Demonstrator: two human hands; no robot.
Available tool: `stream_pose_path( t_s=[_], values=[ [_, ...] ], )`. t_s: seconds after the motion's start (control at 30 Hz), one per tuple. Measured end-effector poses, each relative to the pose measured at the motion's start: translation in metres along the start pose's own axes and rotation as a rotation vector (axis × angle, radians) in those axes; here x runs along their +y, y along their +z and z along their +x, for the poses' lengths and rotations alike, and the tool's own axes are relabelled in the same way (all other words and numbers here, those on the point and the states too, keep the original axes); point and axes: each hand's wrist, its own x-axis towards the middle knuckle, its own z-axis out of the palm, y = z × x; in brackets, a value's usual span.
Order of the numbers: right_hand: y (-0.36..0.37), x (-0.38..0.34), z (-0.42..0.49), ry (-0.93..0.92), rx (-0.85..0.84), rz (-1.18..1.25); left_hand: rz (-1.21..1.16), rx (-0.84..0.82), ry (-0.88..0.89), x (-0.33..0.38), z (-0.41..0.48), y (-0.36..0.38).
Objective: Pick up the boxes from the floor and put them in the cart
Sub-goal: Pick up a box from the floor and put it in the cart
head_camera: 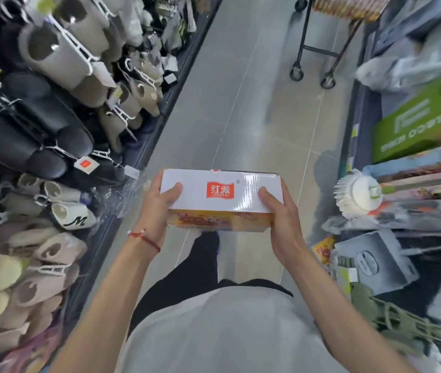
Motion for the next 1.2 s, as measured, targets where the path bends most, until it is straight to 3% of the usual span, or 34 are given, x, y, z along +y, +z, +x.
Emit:
stream_pose_path(
  t_s=[0.53, 0.97, 1.2],
  values=[
    [-0.011, -0.136, 0.218, -0.04, 0.353, 0.178, 0.224, -0.27, 0.038, 0.156, 0.272, 0.129],
    [-0.129, -0.265, 0.428, -0.053, 0.275, 0.212, 0.241, -0.281, 0.087, 0.257, 0.433, 0.324],
    [-0.181, -0.331, 0.517, -0.054, 0.318, 0.203, 0.197, -0.295, 0.074, 0.296, 0.513, 0.417]
  ],
)
